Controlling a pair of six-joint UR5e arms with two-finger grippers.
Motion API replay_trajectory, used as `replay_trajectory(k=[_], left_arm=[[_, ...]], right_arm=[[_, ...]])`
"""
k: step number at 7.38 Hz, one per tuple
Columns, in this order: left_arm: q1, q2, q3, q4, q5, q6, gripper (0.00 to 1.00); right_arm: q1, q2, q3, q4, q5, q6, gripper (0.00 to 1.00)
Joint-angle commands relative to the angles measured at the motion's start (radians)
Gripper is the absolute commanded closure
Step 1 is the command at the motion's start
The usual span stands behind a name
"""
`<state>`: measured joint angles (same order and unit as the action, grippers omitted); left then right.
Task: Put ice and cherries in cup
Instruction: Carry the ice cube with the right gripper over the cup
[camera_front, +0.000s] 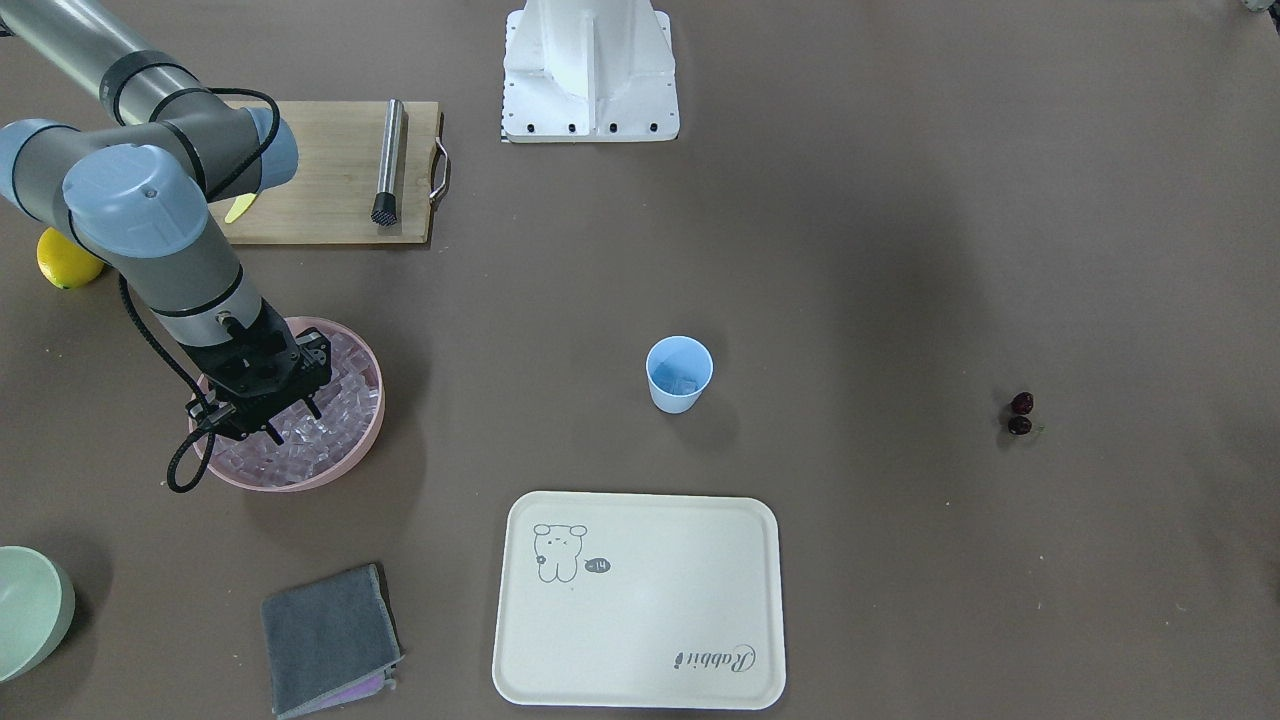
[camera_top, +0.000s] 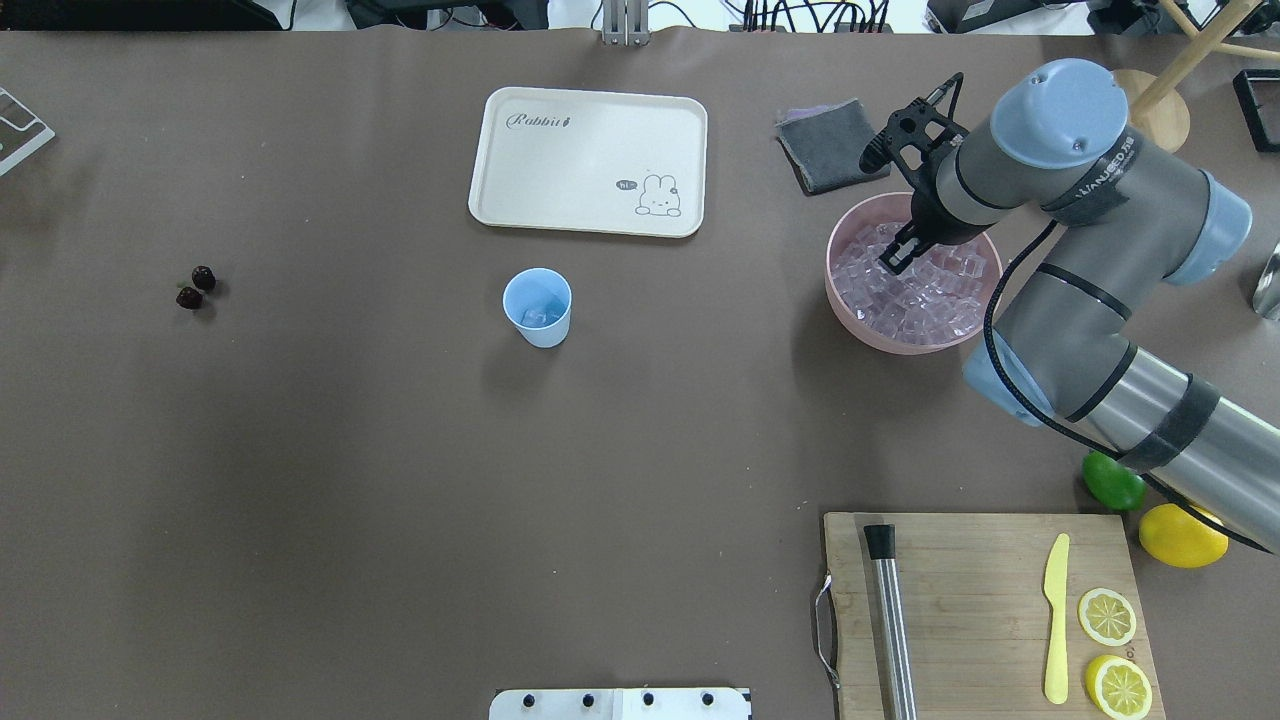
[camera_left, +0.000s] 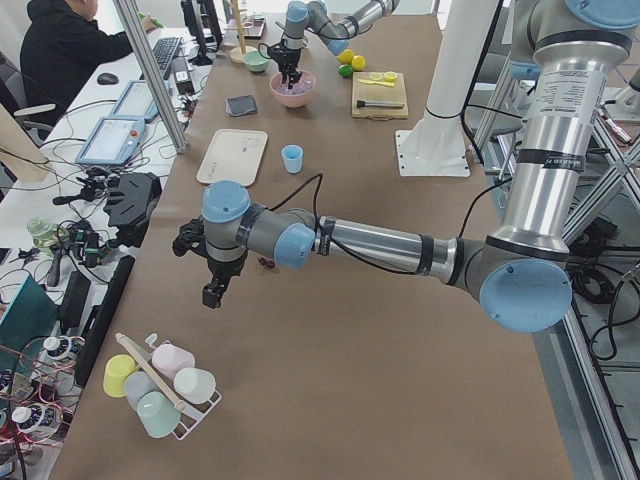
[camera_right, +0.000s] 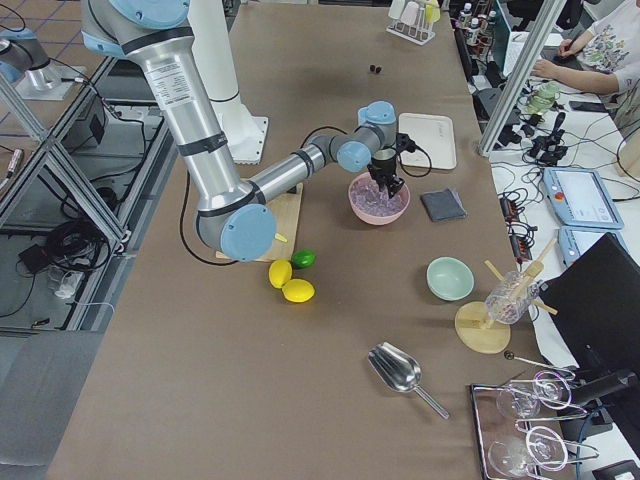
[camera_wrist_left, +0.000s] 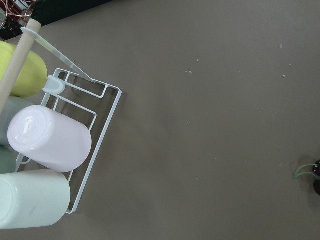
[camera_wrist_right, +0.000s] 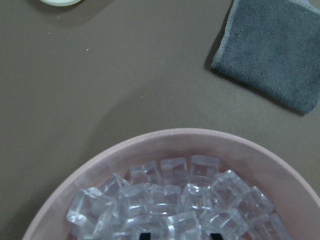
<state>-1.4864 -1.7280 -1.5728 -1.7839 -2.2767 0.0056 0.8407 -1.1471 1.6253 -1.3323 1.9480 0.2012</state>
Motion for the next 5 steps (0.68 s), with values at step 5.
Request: replay_trajectory(k=[5], left_arm=[[0.003,0.004,0.001,0.0,-0.001,-0.001,0.02]], right_arm=[[-0.038,0.001,-0.009,0.007,-0.055,0.006,0.48]])
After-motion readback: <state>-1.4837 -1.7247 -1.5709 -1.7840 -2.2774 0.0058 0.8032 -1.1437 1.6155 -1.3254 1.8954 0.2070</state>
